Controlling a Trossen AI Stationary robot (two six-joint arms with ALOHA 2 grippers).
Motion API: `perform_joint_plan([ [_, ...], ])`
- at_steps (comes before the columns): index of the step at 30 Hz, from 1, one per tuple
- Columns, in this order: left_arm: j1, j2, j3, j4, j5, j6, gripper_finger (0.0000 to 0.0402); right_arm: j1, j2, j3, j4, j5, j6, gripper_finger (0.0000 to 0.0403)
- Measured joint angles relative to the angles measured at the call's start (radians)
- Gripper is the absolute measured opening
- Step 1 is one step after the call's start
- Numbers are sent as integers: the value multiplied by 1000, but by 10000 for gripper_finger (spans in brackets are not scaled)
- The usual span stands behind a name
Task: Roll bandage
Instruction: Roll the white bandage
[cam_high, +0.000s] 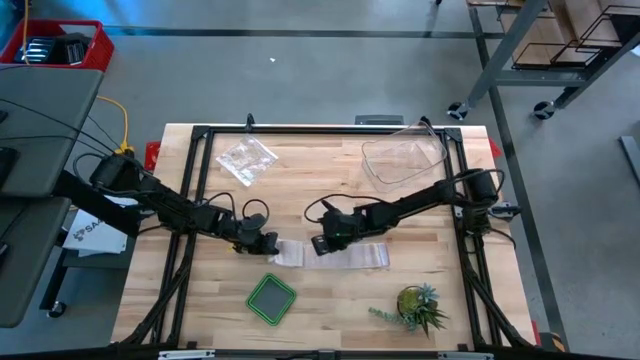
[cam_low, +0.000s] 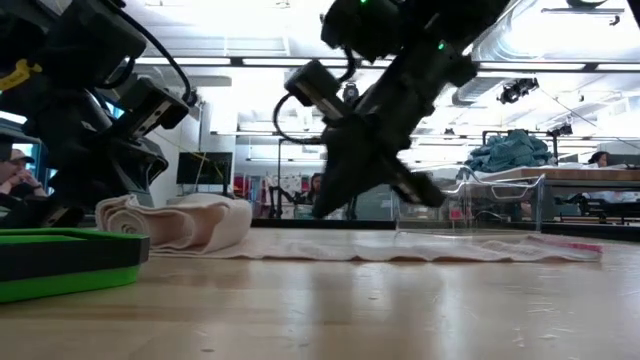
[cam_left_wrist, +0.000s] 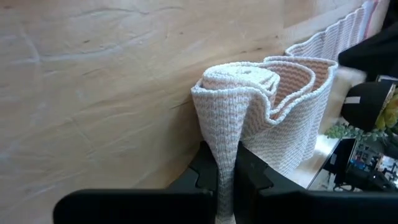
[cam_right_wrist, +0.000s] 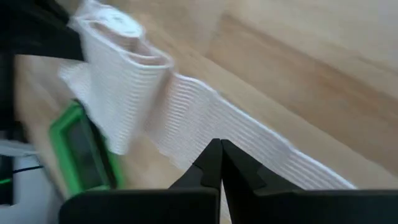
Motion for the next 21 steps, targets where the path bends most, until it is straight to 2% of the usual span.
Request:
perform_joint_plan([
  [4,1,0,0,-2,2,-1,8,22,-23,0,-91,21,1,0],
  [21,14,-1,1,-12,6,-16,8,37,62,1,-11,-45,32,0],
])
